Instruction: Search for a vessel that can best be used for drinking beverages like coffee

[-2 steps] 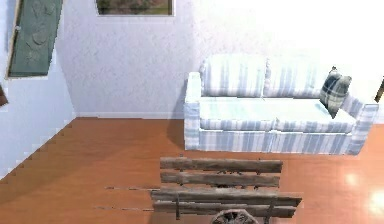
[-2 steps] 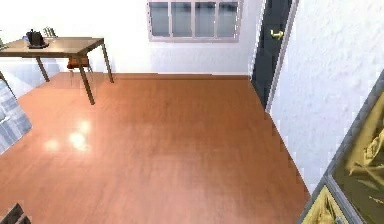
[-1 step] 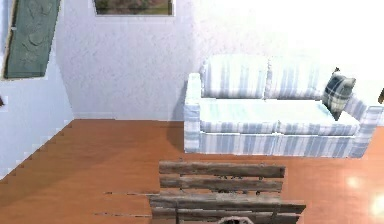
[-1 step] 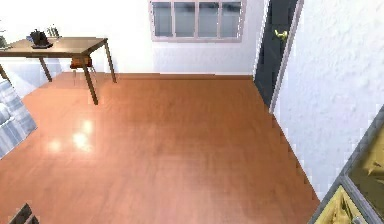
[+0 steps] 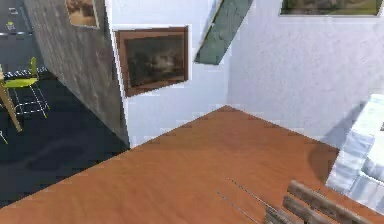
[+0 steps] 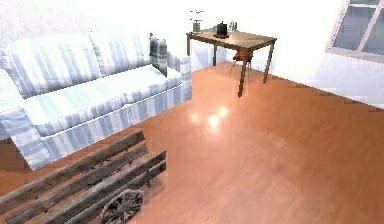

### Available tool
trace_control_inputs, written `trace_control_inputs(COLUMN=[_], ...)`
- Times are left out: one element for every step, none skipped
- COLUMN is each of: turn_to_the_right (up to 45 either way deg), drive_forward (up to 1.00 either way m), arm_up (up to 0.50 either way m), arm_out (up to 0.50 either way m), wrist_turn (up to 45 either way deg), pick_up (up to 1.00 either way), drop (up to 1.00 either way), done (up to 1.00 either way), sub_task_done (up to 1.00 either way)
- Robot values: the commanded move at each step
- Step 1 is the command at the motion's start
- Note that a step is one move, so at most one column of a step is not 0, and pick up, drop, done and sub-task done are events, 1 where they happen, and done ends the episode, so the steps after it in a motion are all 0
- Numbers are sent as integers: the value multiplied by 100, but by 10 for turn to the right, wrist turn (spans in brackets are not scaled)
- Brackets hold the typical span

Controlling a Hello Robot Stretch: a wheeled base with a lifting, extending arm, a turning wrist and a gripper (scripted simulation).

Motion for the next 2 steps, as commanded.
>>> trace_control_inputs(turn_to_the_right=[-240, 0], drive_forward=[0, 30], arm_up=[0, 0], arm_out=[0, 0], wrist_turn=[0, 0], pick_up=[0, 0], drop=[0, 0], done=[0, 0], sub_task_done=[0, 0])
